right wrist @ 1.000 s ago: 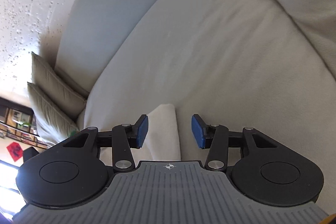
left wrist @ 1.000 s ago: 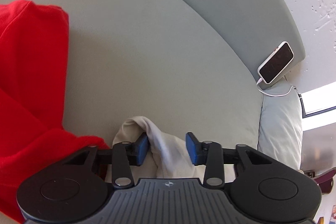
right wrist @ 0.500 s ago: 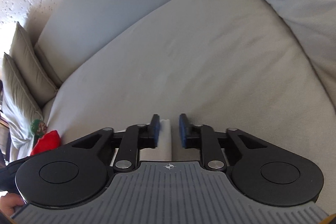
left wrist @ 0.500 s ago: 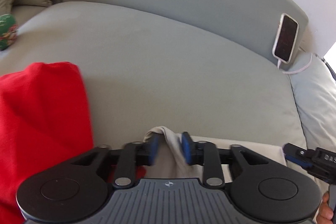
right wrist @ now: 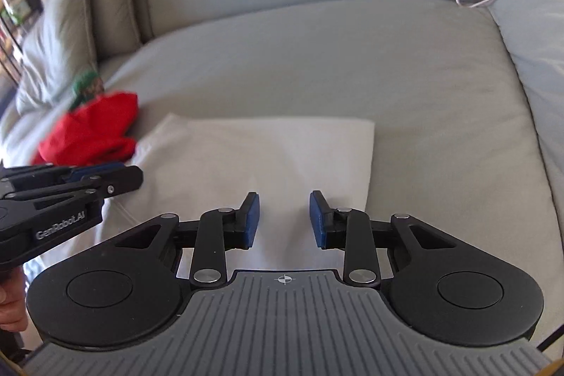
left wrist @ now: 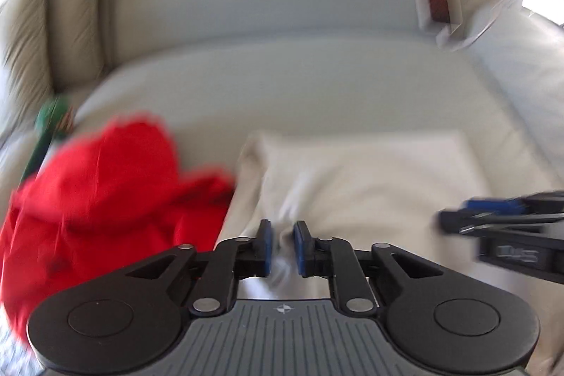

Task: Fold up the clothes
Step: 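Fold the held edge over the shirt with the left gripper and open, then grasp the folded shirt with the left gripper while the right gripper grasps its other end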

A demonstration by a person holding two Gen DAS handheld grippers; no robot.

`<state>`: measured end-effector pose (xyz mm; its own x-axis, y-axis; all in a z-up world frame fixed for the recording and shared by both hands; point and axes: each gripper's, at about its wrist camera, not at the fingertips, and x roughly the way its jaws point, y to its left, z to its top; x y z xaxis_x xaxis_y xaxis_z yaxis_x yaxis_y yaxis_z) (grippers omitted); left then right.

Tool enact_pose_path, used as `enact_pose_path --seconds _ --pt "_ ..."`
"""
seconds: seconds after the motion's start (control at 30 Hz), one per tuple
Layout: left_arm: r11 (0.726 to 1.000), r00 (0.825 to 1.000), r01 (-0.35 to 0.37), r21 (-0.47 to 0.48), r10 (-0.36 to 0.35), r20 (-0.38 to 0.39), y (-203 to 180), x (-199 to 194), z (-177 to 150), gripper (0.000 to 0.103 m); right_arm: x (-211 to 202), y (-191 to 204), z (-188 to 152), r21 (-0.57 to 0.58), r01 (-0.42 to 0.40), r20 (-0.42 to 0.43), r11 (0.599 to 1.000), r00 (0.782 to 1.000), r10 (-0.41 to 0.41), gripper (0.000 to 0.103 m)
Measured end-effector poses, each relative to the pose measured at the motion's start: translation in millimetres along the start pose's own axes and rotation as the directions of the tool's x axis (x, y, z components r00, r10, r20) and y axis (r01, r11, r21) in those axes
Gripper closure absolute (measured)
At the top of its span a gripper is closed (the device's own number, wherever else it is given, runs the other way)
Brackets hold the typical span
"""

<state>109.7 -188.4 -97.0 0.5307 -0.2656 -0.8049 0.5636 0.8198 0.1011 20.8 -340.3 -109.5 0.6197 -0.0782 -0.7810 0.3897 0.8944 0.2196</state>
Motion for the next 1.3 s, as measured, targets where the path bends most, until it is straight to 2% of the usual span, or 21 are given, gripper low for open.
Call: enact_pose_path --seconds 0.03,0.17,0.27,0.37,0.47,0.6,0.63,0.67,0.73,0.8,0.93,1.0,1.03,1.1,1.13,1.2,1.3 --pt "1.0 1.0 -0.007 -0.004 0.007 -0.004 2.8 -6.1 -4.4 0.09 -6.6 4.6 -6.3 -0.031 0.011 0.008 0.999 1.0 -0.011 0.07" --pt "0.999 0.998 -0.004 -0.045 0.001 -0.066 16.2 -35.5 -31.3 0.089 -43.3 17.8 -40.5 -0.158 -0.046 -0.04 0.986 0.998 0.04 0.065" --pt "0.999 0.998 -0.012 -0.046 0.009 -0.064 19.9 -57.0 -52.4 0.089 -68.8 18.3 -63.3 -0.182 -0.052 -0.058 0.982 0.997 0.042 0.064" --pt "0.997 0.997 0.013 -0.081 -0.02 -0.077 20.3 -73.3 -73.4 0.085 -93.3 16.2 -83.2 -0.168 -0.065 -0.09 0.984 0.995 0.05 0.065" --pt "0.995 0.999 0.036 -0.094 -0.039 -0.03 10.0 -87.8 -89.6 0.084 -113.0 6.3 -90.2 -0.055 -0.119 -0.11 0.991 0.988 0.113 0.064" --pt "0.995 0.993 0.062 -0.082 -0.054 0.102 -11.3 -100.6 -91.8 0.081 -128.6 5.2 -93.8 0.006 -0.16 -0.005 0.987 0.987 0.16 0.064" --pt "0.996 0.991 0.055 -0.072 -0.046 0.124 -16.8 -99.1 -90.5 0.078 -128.3 8.2 -93.0 -0.003 -0.153 0.021 0.988 0.988 0.153 0.064" --pt "0.997 0.989 0.046 -0.063 -0.037 0.142 -22.1 -96.5 -89.2 0.07 -125.6 11.6 -92.2 -0.017 -0.135 0.038 0.991 0.99 0.136 0.064" --pt "0.999 0.992 0.028 -0.042 -0.023 0.122 -30.1 -84.8 -88.7 0.067 -115.2 14.5 -92.5 -0.018 -0.099 0.026 0.995 0.995 0.1 0.064" --pt "1.0 0.998 0.019 -0.013 -0.018 0.066 -35.7 -71.2 -92.4 0.067 -104.6 13.0 -96.6 -0.004 -0.083 -0.021 0.997 0.996 0.083 0.064" --pt "0.999 1.0 0.015 0.051 -0.016 0.017 -37.3 -74.4 -96.4 0.067 -104.5 10.0 -106.4 -0.036 -0.085 -0.05 0.996 0.995 0.083 0.065" --pt "0.999 0.999 0.032 0.014 -0.032 -0.002 -26.4 -80.2 -99.4 0.067 -109.1 8.2 -107.5 -0.042 -0.091 -0.09 0.995 0.992 0.087 0.064" --pt "0.999 0.999 0.041 -0.01 -0.041 -0.008 -20.0 -83.3 -101.2 0.067 -110.1 5.9 -107.6 -0.026 -0.101 -0.136 0.995 0.986 0.097 0.064" --pt "0.997 0.998 0.059 -0.057 -0.06 -0.019 -7.1 -89.5 -104.9 0.064 -110.2 -1.4 -109.6 0.03 -0.122 -0.23 0.992 0.965 0.125 0.058" --pt "0.994 0.997 0.068 -0.081 -0.07 -0.025 -0.7 -92.6 -106.7 0.059 -112.2 -6.1 -110.8 0.06 -0.134 -0.255 0.989 0.956 0.145 0.058" --pt "0.985 0.996 0.091 -0.144 -0.094 -0.012 14.4 -100.1 -108.6 0.05 -121.6 -17.8 -109.4 0.125 -0.171 -0.223 0.977 0.955 0.196 0.057" --pt "0.949 0.988 0.151 -0.278 -0.133 0.081 44.9 -113.5 -104.9 0.035 -132.9 -33.4 -103.9 0.22 -0.217 -0.146 0.951 0.957 0.252 0.054"
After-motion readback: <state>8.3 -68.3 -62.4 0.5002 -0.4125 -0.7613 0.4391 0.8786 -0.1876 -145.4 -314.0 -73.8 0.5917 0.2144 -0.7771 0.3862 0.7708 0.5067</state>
